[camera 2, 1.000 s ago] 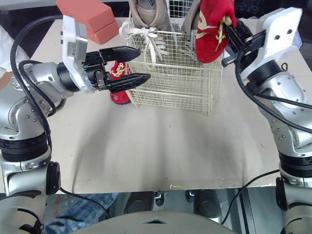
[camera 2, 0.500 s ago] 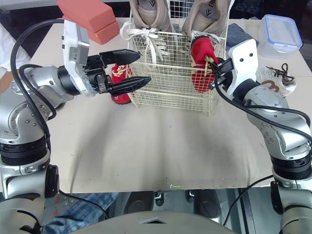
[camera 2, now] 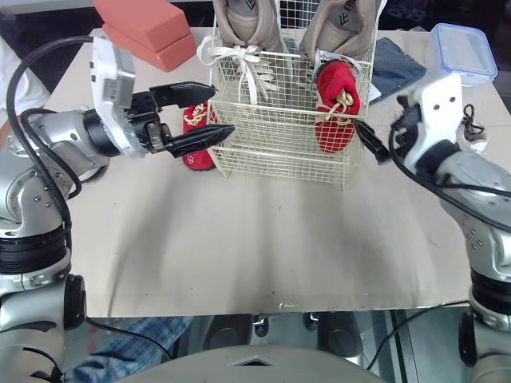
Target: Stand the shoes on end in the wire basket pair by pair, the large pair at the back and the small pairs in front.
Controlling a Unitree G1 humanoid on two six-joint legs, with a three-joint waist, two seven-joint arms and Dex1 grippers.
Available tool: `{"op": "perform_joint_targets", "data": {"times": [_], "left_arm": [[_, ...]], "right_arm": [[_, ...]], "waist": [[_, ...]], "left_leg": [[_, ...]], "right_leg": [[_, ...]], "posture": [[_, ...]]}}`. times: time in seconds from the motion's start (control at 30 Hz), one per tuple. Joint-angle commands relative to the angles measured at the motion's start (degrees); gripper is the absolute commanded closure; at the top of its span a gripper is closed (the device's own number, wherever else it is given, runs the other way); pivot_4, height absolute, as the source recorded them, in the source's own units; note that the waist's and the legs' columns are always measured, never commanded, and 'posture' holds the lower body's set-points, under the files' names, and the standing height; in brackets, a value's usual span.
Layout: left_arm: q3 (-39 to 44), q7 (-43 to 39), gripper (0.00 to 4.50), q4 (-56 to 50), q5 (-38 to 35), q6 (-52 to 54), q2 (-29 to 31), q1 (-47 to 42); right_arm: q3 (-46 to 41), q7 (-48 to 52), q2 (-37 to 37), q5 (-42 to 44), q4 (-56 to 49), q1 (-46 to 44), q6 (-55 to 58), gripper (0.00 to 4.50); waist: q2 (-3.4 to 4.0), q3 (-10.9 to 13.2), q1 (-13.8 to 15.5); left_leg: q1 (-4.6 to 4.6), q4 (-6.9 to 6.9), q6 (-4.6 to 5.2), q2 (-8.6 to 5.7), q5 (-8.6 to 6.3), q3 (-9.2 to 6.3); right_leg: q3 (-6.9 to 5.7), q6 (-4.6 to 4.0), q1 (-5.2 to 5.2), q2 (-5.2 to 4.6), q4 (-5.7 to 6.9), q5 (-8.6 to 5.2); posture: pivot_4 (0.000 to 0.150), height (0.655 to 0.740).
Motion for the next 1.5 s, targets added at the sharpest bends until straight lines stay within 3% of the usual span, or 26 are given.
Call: {"op": "perform_joint_targets", "data": {"times": [0.03, 0.17, 0.4, 0.87, 1.17, 1.27, 1.4, 1.5], "left_arm": [[2.57, -0.40, 0.00, 1.46, 0.49, -2.44, 0.88, -0.33], [4.54, 0.82, 0.00, 10.12, 3.06, -5.26, 0.57, -0.50], [3.44, 0.28, 0.00, 28.88, 8.57, -9.48, 0.64, -3.32], [-2.00, -4.26, 0.00, 72.36, 22.34, -21.62, -3.62, -22.88], [-5.74, -7.40, 0.00, 85.09, 29.66, -19.92, -5.97, -29.86], [-6.46, -6.63, 0.59, 85.70, 31.17, -20.23, -6.04, -30.78], [-5.76, -7.45, 2.12, 85.14, 32.25, -21.20, -5.20, -30.85], [-4.43, -7.34, 3.62, 83.99, 31.94, -21.75, -4.28, -30.73]], "right_arm": [[-3.66, 6.38, -1.87, 2.96, -3.77, -0.29, -3.80, 0.03], [-3.28, 13.31, -1.79, 8.75, -7.75, 0.10, -5.64, 0.03], [0.45, 16.97, 2.39, 9.13, -9.91, 4.14, -11.33, 0.03], [3.86, 16.75, 6.20, 6.23, -11.43, 9.01, -17.35, 0.03], [4.44, 15.54, 6.44, 5.61, -12.05, 9.83, -17.88, 0.03], [4.59, 15.31, 6.56, 5.25, -12.10, 9.94, -18.08, 0.00], [4.78, 15.20, 6.77, 4.97, -11.95, 9.83, -18.37, 0.00], [4.91, 15.31, 6.90, 4.86, -11.73, 9.64, -18.51, 0.00]], "waist": [[0.00, 0.00, -0.24], [0.00, 0.00, -0.11], [-0.03, 0.00, 0.03], [-0.15, -0.01, -0.06], [-0.17, -0.01, -0.10], [-0.18, -0.02, -0.03], [-0.18, -0.02, -0.15], [-0.18, -0.02, -0.23]], "left_leg": [[0.05, -0.04, 0.00, 0.01, 0.00, 0.06], [0.21, -0.31, -0.04, 0.01, 0.02, 0.07], [0.18, -0.31, -0.08, 0.01, 0.04, 0.08], [0.13, -0.27, -0.07, -0.08, 0.05, 0.16], [0.14, -0.27, -0.07, -0.07, 0.05, 0.23], [0.13, -0.26, -0.07, -0.07, 0.05, 0.22], [0.15, -0.25, -0.07, -0.06, 0.05, 0.21], [0.19, -0.25, -0.08, -0.05, 0.05, 0.22]], "right_leg": [[0.05, 0.00, -0.01, 0.03, -0.02, 0.00], [0.09, 0.00, 0.00, 0.13, -0.08, -0.01], [0.03, 0.01, 0.02, 0.12, -0.10, -0.01], [-0.18, -0.15, -0.01, 0.12, -0.08, 0.09], [-0.15, -0.17, -0.04, 0.14, -0.08, 0.10], [-0.15, -0.17, -0.04, 0.14, -0.07, 0.10], [-0.14, -0.17, -0.04, 0.13, -0.05, 0.10], [-0.12, -0.17, -0.04, 0.15, 0.00, 0.10]], "posture": [[0.150, 0.6860], [0.150, 0.6860], [0.150, 0.6860], [0.150, 0.6860], [0.150, 0.6860], [0.150, 0.6860], [0.150, 0.6860], [0.150, 0.6860]]}}
